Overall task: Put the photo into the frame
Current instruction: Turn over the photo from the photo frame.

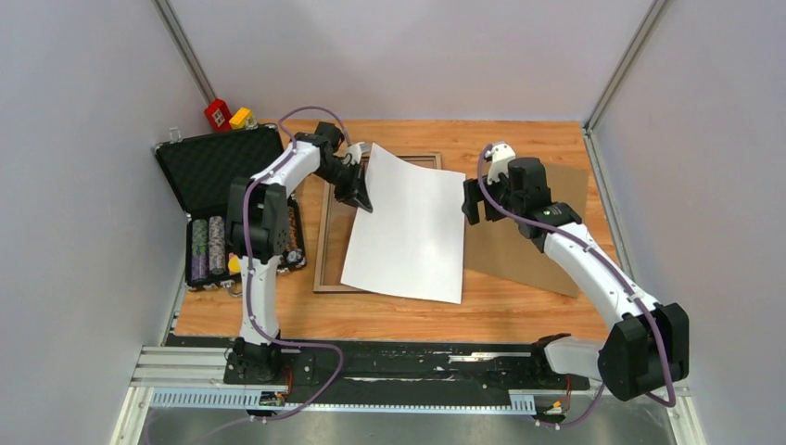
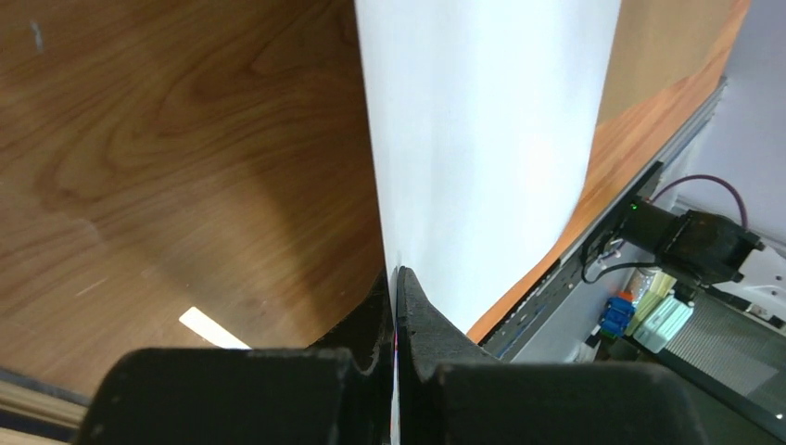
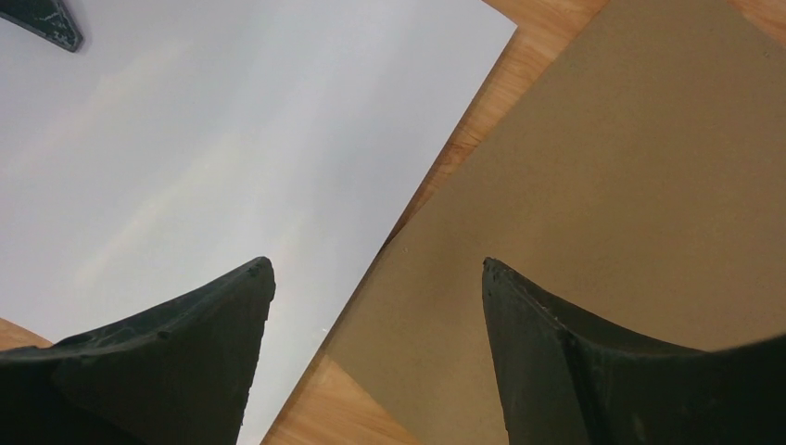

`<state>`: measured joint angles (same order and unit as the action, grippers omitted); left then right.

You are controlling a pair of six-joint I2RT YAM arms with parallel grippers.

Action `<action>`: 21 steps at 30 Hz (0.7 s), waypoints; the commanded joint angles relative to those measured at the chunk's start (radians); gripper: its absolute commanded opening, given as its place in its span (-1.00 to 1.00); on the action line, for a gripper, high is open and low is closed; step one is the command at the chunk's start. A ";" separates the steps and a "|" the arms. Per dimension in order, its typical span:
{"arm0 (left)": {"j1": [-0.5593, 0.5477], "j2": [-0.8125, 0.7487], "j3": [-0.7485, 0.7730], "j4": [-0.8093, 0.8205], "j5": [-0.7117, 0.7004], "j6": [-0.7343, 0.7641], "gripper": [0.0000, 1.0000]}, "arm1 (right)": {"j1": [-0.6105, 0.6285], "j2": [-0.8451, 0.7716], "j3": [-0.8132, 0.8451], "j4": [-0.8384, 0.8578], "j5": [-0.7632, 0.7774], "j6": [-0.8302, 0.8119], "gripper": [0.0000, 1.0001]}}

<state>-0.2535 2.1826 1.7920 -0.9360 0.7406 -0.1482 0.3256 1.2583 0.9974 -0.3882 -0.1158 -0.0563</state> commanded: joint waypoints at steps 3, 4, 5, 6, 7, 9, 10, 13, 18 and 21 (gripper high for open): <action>0.004 -0.088 -0.028 -0.004 -0.069 0.049 -1.00 | -0.005 -0.038 -0.055 0.109 -0.071 -0.069 0.61; 0.007 -0.092 -0.035 0.009 -0.068 0.047 -1.00 | -0.004 -0.036 -0.068 0.124 -0.067 -0.080 0.61; 0.008 -0.101 -0.058 0.018 -0.064 0.040 -1.00 | -0.006 -0.034 -0.078 0.137 -0.060 -0.086 0.61; 0.009 -0.105 -0.070 0.037 -0.062 0.037 -1.00 | -0.009 -0.034 -0.094 0.155 -0.056 -0.092 0.61; 0.010 -0.117 -0.098 0.046 -0.059 0.034 -1.00 | -0.013 -0.035 -0.109 0.177 -0.050 -0.092 0.61; 0.012 -0.136 -0.130 0.068 -0.057 0.037 -1.00 | -0.025 -0.039 -0.144 0.224 -0.040 -0.086 0.61; 0.013 -0.145 -0.149 0.086 -0.057 0.038 -1.00 | -0.033 -0.041 -0.160 0.247 -0.034 -0.079 0.61; 0.017 -0.190 -0.191 0.128 -0.060 0.031 -1.00 | -0.048 -0.046 -0.192 0.287 -0.025 -0.087 0.61; 0.029 -0.212 -0.211 0.157 -0.056 0.029 -1.00 | -0.048 -0.071 -0.217 0.312 -0.003 -0.116 0.61; 0.036 -0.220 -0.211 0.164 -0.058 0.030 -1.00 | -0.048 -0.070 -0.220 0.316 0.012 -0.128 0.61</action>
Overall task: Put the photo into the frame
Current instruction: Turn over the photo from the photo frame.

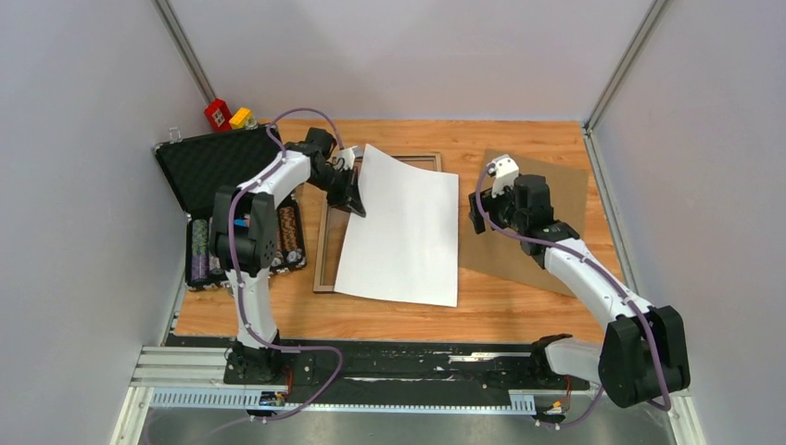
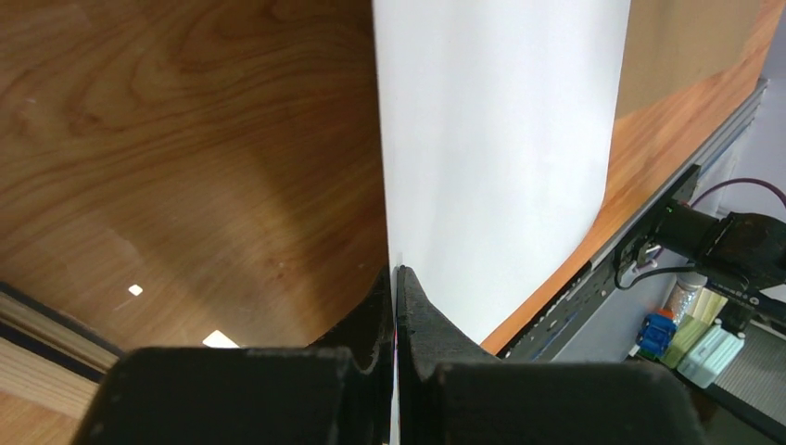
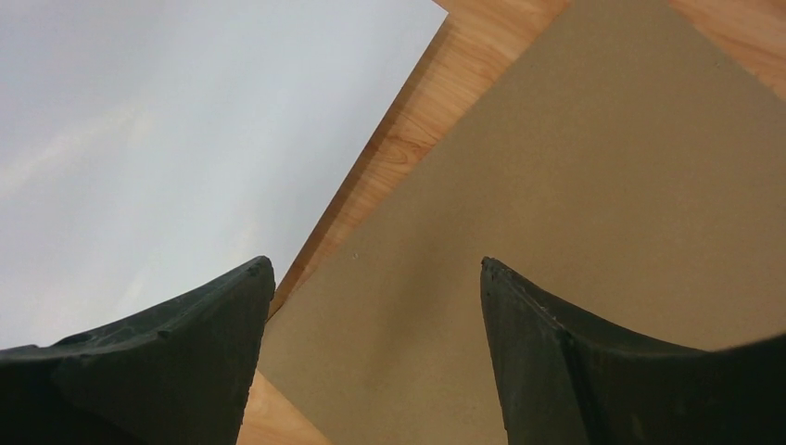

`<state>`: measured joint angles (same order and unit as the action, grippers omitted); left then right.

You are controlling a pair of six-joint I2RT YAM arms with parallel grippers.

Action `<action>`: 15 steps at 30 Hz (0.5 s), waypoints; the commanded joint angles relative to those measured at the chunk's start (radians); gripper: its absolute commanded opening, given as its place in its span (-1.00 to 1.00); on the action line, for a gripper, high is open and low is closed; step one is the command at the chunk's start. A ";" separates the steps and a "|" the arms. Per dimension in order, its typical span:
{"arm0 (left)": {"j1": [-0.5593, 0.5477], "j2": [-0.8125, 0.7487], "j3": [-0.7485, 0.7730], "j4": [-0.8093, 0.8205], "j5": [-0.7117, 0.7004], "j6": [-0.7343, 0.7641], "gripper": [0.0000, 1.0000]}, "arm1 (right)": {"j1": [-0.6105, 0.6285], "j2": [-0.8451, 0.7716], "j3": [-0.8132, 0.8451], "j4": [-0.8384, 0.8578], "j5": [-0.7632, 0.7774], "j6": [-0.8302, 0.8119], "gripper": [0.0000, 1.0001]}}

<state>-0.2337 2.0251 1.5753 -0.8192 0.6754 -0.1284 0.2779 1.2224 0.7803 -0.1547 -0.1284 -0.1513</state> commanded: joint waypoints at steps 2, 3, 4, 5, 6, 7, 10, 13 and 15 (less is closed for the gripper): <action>0.021 -0.072 0.003 0.048 0.000 0.014 -1.00 | -0.001 -0.033 -0.004 0.087 0.040 -0.042 0.61; 0.022 -0.079 0.000 0.048 -0.004 0.019 -1.00 | -0.001 -0.036 -0.005 0.089 0.047 -0.048 0.61; 0.028 -0.083 -0.001 0.048 -0.005 0.020 -1.00 | -0.001 -0.040 -0.008 0.094 0.055 -0.053 0.62; 0.031 -0.091 -0.008 0.051 -0.006 0.019 -1.00 | -0.001 -0.045 -0.011 0.099 0.062 -0.058 0.62; 0.040 -0.096 -0.013 0.056 -0.007 0.017 -1.00 | -0.001 -0.052 -0.014 0.103 0.067 -0.061 0.62; 0.045 -0.103 -0.016 0.060 -0.007 0.011 -1.00 | -0.001 -0.058 -0.017 0.107 0.072 -0.064 0.62; 0.072 -0.115 -0.021 0.073 -0.002 -0.001 -1.00 | 0.000 -0.070 -0.024 0.114 0.081 -0.074 0.63; 0.093 -0.119 -0.018 0.075 0.007 -0.006 -1.00 | -0.002 -0.072 -0.024 0.117 0.096 -0.079 0.63; 0.102 -0.112 -0.008 0.071 0.014 -0.006 -1.00 | -0.001 -0.072 -0.024 0.118 0.104 -0.080 0.63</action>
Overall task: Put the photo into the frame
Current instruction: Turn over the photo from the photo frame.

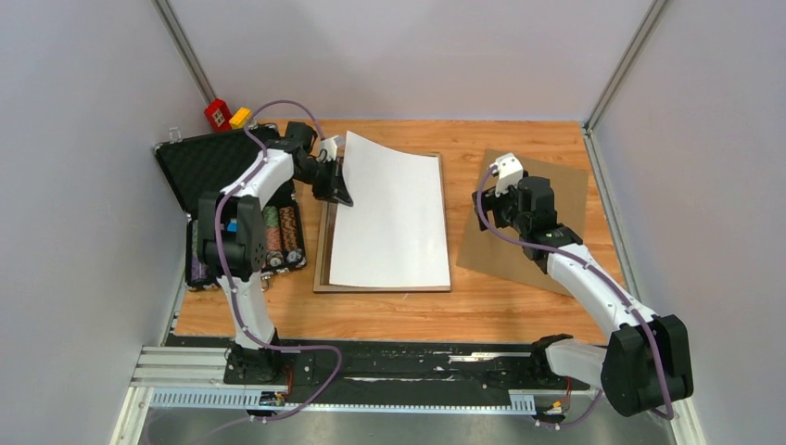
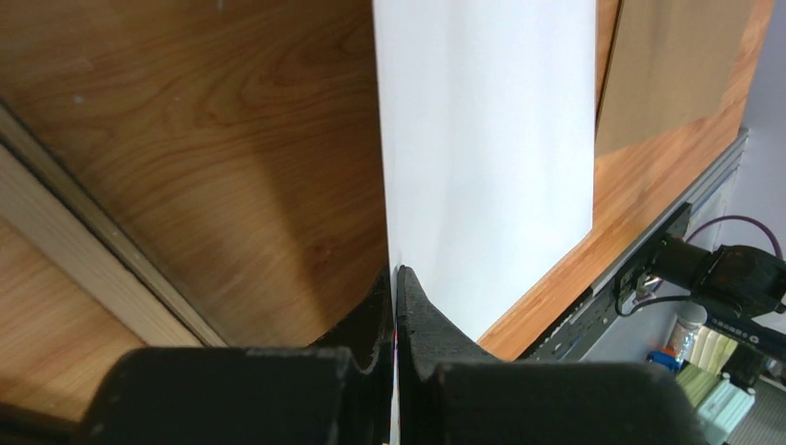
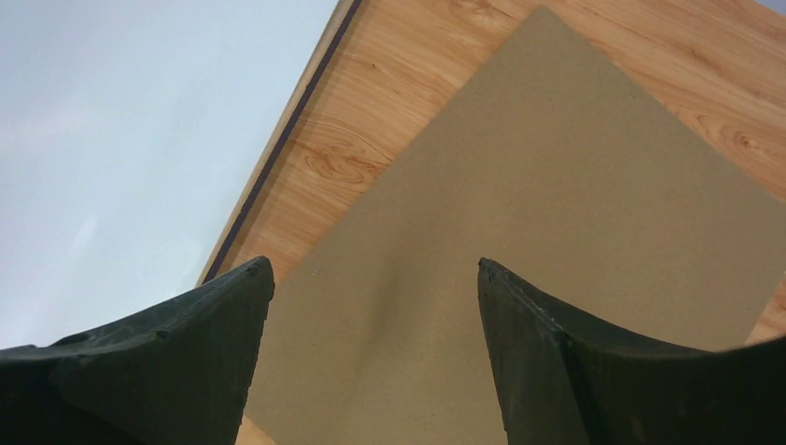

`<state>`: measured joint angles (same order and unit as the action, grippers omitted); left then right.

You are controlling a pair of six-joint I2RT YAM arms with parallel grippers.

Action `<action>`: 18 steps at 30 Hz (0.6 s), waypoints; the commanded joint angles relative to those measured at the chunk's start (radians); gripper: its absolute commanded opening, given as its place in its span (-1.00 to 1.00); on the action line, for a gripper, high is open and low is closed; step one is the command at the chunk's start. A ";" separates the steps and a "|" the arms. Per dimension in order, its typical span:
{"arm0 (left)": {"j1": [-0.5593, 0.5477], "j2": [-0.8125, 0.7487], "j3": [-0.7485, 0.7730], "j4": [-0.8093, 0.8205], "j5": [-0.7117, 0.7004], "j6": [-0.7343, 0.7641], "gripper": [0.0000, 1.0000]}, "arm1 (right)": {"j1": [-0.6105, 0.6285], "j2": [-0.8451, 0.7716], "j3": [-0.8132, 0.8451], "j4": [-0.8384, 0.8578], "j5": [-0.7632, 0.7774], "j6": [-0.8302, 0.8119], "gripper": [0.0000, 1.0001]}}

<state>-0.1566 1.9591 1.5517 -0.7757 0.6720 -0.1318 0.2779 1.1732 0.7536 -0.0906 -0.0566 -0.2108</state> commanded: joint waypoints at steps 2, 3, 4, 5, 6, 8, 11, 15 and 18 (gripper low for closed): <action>0.032 -0.035 0.030 0.018 0.017 -0.002 -1.00 | -0.003 -0.023 0.000 0.055 0.035 -0.021 0.63; 0.034 -0.031 0.040 0.016 0.018 -0.001 -1.00 | -0.003 -0.025 0.000 0.055 0.036 -0.021 0.63; 0.037 -0.024 0.046 0.010 0.017 0.000 -1.00 | -0.003 -0.026 -0.001 0.055 0.036 -0.021 0.63; 0.038 -0.021 0.056 0.008 0.014 0.001 -1.00 | -0.004 -0.027 -0.002 0.055 0.038 -0.021 0.63; 0.043 -0.016 0.060 0.003 0.012 0.001 -1.00 | -0.007 -0.027 -0.003 0.055 0.038 -0.021 0.63; 0.048 -0.011 0.070 -0.002 0.002 0.000 -1.00 | -0.014 -0.029 -0.003 0.054 0.036 -0.020 0.63; 0.056 -0.006 0.087 -0.012 -0.011 0.002 -1.00 | -0.020 -0.032 -0.005 0.053 0.031 -0.021 0.64; 0.058 0.029 0.138 -0.050 -0.010 0.027 -1.00 | -0.021 -0.032 -0.005 0.053 0.029 -0.022 0.64; 0.058 0.055 0.171 -0.094 -0.011 0.042 -1.00 | -0.024 -0.030 -0.007 0.054 0.029 -0.025 0.64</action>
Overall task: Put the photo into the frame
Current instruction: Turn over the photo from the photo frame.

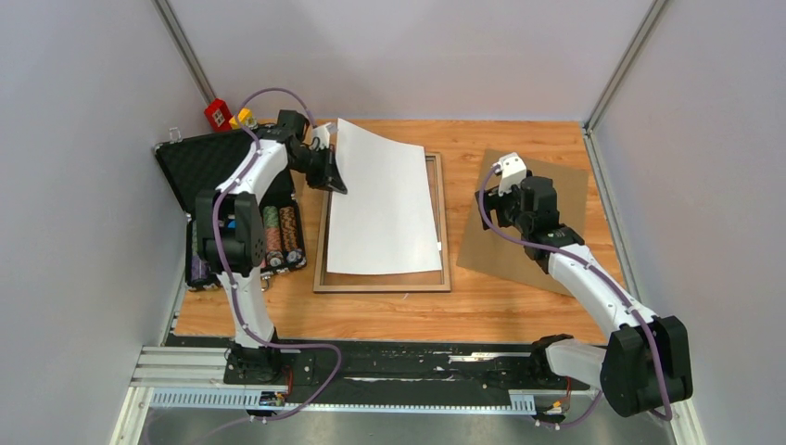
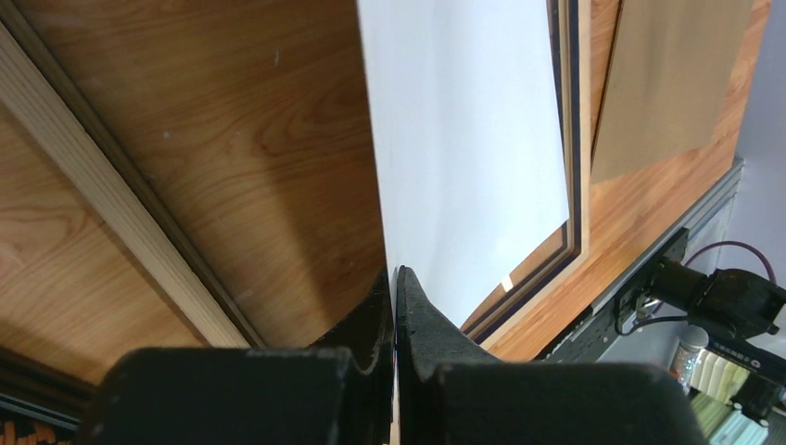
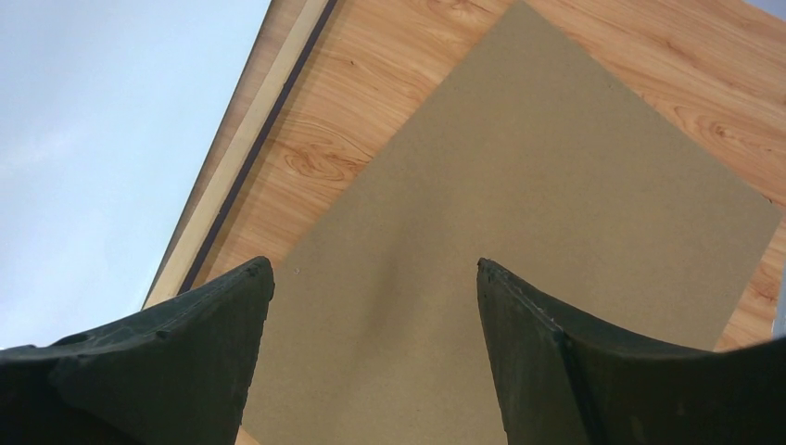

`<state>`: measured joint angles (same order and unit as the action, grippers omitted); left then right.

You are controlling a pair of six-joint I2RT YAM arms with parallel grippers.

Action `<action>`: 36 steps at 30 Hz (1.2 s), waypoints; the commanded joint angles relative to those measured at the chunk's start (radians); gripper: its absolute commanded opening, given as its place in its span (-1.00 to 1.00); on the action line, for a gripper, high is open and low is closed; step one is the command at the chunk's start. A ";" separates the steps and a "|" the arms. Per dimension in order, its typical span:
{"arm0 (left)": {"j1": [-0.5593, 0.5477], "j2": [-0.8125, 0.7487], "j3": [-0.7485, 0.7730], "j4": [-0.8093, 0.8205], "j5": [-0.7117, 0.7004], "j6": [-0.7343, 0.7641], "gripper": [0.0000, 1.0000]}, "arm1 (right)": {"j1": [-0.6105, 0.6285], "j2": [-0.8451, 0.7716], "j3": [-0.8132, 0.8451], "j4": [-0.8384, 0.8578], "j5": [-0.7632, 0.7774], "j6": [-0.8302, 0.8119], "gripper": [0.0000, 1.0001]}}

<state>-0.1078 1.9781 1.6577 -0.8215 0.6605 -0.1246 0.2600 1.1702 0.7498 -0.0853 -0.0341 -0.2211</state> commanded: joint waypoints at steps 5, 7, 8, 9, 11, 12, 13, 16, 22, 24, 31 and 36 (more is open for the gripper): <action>0.010 0.060 0.077 -0.077 0.008 0.070 -1.00 | -0.007 -0.022 -0.003 0.047 0.007 -0.017 0.64; 0.010 0.070 0.087 -0.108 0.006 0.092 -1.00 | -0.008 -0.018 -0.003 0.047 0.007 -0.017 0.64; 0.010 0.073 0.094 -0.115 0.007 0.108 -1.00 | -0.008 -0.016 -0.003 0.048 0.007 -0.017 0.64; 0.010 0.079 0.098 -0.130 0.006 0.116 -1.00 | -0.008 -0.014 -0.003 0.048 0.007 -0.017 0.64; 0.010 0.084 0.109 -0.151 0.003 0.142 -1.00 | -0.008 -0.009 -0.003 0.048 0.007 -0.017 0.64; 0.010 0.087 0.115 -0.157 -0.002 0.159 -1.00 | -0.008 -0.007 -0.003 0.048 0.007 -0.018 0.64; 0.010 0.091 0.119 -0.168 -0.005 0.166 -1.00 | -0.008 -0.005 -0.003 0.048 0.007 -0.018 0.64; 0.009 0.093 0.125 -0.175 -0.013 0.177 -1.00 | -0.008 -0.002 -0.002 0.047 0.005 -0.017 0.64; 0.009 0.093 0.097 -0.124 0.003 0.132 -1.00 | -0.007 0.000 -0.001 0.045 0.003 -0.017 0.64; 0.009 0.099 0.092 -0.108 0.010 0.101 -1.00 | -0.008 -0.001 -0.001 0.045 0.003 -0.017 0.64; 0.010 0.112 0.081 -0.060 0.016 0.048 -1.00 | -0.009 -0.003 -0.001 0.043 0.005 -0.018 0.64; 0.010 0.115 0.072 -0.034 0.019 0.027 -1.00 | -0.010 -0.003 -0.001 0.044 0.007 -0.020 0.64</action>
<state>-0.1059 2.0869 1.7336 -0.9012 0.6537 -0.0654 0.2562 1.1706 0.7494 -0.0849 -0.0341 -0.2306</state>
